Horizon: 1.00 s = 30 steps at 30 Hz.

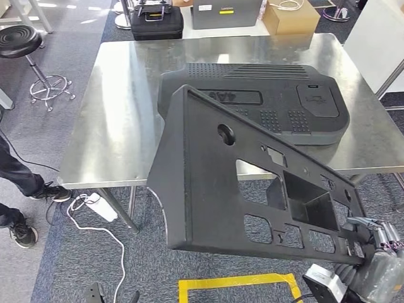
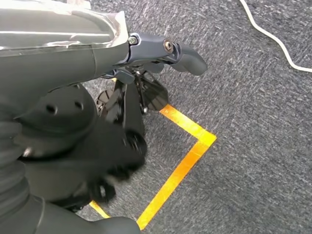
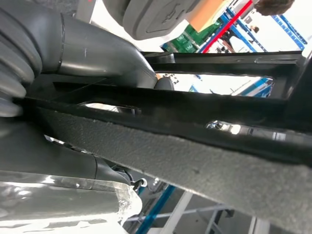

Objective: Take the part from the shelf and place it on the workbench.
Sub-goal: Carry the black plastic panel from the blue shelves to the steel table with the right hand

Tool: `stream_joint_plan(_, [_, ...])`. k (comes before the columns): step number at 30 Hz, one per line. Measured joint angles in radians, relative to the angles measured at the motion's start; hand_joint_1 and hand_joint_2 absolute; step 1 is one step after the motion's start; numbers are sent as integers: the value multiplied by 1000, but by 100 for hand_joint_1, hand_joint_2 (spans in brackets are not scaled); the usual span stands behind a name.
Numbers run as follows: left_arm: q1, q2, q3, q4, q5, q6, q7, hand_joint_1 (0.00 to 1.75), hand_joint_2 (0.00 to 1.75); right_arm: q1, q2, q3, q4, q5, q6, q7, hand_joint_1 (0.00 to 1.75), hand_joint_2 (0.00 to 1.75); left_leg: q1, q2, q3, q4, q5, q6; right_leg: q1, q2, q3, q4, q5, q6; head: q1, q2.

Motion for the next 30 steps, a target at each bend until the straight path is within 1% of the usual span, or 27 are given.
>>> stream_joint_plan(1, [0,0,0,0,0,0,0,0,175,0,0,0,1,-1,0,0,175,175,0,0,-24,33,2,-1,0,0,5,0,-4,-1,0,0])
stream_joint_plan(2, [0,0,0,0,0,0,0,0,175,0,0,0,2,-1,0,0,175,175,0,0,-30,29,24,-1,1,2,12,0,-9,-1,0,0])
stream_joint_plan(3, [0,1,0,0,0,0,0,0,175,1,0,0,3,-2,0,0,175,175,0,0,-17,-15,63,1,1,3,20,0,-15,1,0,0])
stream_joint_plan(4, [0,1,0,0,0,0,0,0,175,1,0,0,3,-2,0,0,175,175,0,1,7,-82,107,3,0,5,30,0,-21,3,0,0])
stream_joint_plan(5, [0,1,0,0,0,0,0,0,175,1,0,-1,3,-2,0,0,175,175,-2,2,33,-142,139,7,2,6,38,1,-28,8,0,0])
stream_joint_plan(6, [-1,2,0,0,0,0,0,0,175,0,0,-1,3,-2,0,0,175,175,-3,3,53,-189,154,11,4,6,42,3,-34,13,1,0])
stream_joint_plan(7, [-1,2,0,0,0,0,0,0,175,0,0,-1,4,-3,0,0,175,175,-6,3,65,-214,157,15,5,6,44,3,-39,19,1,0])
stream_joint_plan(9, [-1,2,0,0,0,0,0,0,175,-1,0,0,4,-3,0,-1,175,175,-9,2,71,-226,147,24,4,6,45,2,-43,30,1,0])
stream_joint_plan(11, [1,1,0,0,0,0,0,0,175,-3,0,0,3,-3,0,-1,175,175,-5,2,75,-231,145,32,1,4,44,12,-55,39,1,0])
stream_joint_plan(12, [1,1,0,0,0,0,0,0,175,-3,-1,0,3,-3,0,-1,175,175,-2,2,77,-233,145,36,1,4,29,44,-74,45,2,0])
stream_joint_plan(13, [0,1,0,0,0,0,0,0,175,-4,-1,0,3,-3,0,-1,175,175,0,3,80,-234,143,40,-1,3,2,98,-100,50,2,0])
stream_joint_plan(15, [-2,0,-1,0,0,-1,0,0,175,-5,-2,0,4,-4,0,-1,175,175,1,3,85,-234,137,45,-3,2,-77,241,-151,57,3,0])
stream_joint_plan(16, [-2,0,-1,0,0,-2,0,0,175,-5,-3,0,5,-4,0,-1,175,175,1,3,89,-234,133,45,-5,2,-108,287,-156,59,3,0])
stream_joint_plan(17, [-1,0,-1,0,0,-2,0,0,175,-5,-3,0,7,-4,0,-1,175,175,1,3,95,-234,128,45,-5,2,-123,297,-140,60,3,0])
stream_joint_plan(18, [-1,0,-1,0,0,-1,0,0,175,-5,-4,0,8,-4,0,-1,175,175,1,2,104,-234,122,43,-6,2,-118,266,-104,59,3,0])
stream_joint_plan(19, [-1,0,-1,0,0,-1,0,0,175,-5,-5,0,8,-4,0,-1,175,175,2,0,115,-234,115,40,-6,2,-96,201,-56,58,3,0])
stream_joint_plan(20, [-1,0,-1,0,0,-1,0,0,175,-5,-5,1,9,-4,0,-1,175,175,3,-1,125,-236,108,36,-5,3,-70,136,-19,57,3,0])
stream_joint_plan(21, [-2,-1,-1,0,0,-2,0,0,175,-6,-5,1,9,-4,0,-1,175,175,3,-2,133,-236,102,31,-2,3,-47,81,7,53,2,0])
stream_joint_plan(22, [-3,-1,-1,0,0,-2,0,0,175,-6,-5,1,10,-4,0,-1,175,175,2,-2,137,-237,98,25,0,4,-33,48,14,48,2,0])
stream_joint_plan(24, [-3,-1,-1,0,0,-2,0,0,175,-7,-6,0,10,-4,0,0,175,175,1,-1,139,-241,95,16,5,6,-26,33,4,36,2,0])
stream_joint_plan(26, [-3,-1,-1,0,0,-2,0,0,175,-8,-6,-1,10,-4,0,0,175,175,0,0,140,-241,87,7,2,6,-21,23,0,22,1,0])
stream_joint_plan(27, [-4,-1,-1,0,0,-2,0,0,175,-9,-6,-1,10,-4,0,0,175,175,-1,1,133,-224,75,4,0,6,-18,19,0,16,1,0])
stream_joint_plan(28, [-4,-1,-1,0,0,-2,0,0,175,-10,-6,-1,10,-4,0,0,175,175,-1,1,115,-185,53,2,-2,5,-14,14,0,10,0,0])
stream_joint_plan(29, [-4,0,-1,0,0,-2,0,0,175,-10,-6,-1,10,-4,0,1,175,175,-1,1,84,-125,26,1,-2,3,-11,13,-3,5,0,0])
stream_joint_plan(30, [-3,0,-1,0,0,-2,0,0,175,-11,-6,-1,10,-4,0,1,175,175,-1,1,45,-54,1,0,0,2,-8,13,-5,1,0,0])
